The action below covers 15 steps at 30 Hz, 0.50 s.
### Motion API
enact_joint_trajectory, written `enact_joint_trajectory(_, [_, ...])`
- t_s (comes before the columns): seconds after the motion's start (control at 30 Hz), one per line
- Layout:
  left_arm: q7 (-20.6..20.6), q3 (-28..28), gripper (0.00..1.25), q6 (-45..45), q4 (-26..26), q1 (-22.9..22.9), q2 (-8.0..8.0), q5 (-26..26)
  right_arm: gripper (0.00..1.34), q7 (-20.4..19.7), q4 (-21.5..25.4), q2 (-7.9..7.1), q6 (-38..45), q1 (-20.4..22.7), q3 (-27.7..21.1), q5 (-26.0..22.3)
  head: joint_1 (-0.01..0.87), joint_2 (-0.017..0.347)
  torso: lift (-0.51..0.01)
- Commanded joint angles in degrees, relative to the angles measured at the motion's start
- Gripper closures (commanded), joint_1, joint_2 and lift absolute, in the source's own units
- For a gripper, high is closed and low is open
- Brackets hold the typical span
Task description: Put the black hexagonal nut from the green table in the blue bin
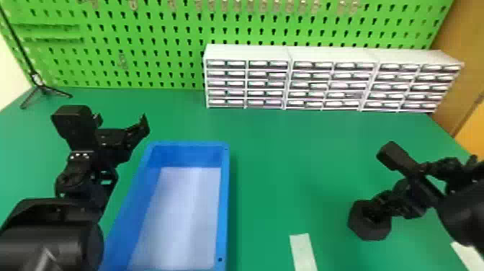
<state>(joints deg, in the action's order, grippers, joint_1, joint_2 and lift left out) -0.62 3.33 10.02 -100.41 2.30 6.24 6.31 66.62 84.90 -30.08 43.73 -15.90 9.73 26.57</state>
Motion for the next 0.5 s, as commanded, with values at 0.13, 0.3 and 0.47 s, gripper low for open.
enact_joint_trajectory(0.13, [0.0,0.0,0.20,-0.1,0.0,-0.2,0.00,0.0,1.03,0.1,0.1,-0.16,0.4,0.1,0.2,0.0,0.686,0.028,-0.096])
enact_joint_trajectory(0.3, [0.0,0.0,0.20,-0.1,0.0,-0.2,0.00,0.0,1.04,0.2,0.1,-0.16,0.3,0.0,0.4,0.1,0.686,0.028,-0.096])
enact_joint_trajectory(0.47, [0.0,0.1,0.20,-0.1,0.0,-0.2,0.00,0.1,1.04,0.5,0.1,-0.25,0.3,0.0,0.6,0.8,0.686,0.028,-0.096])
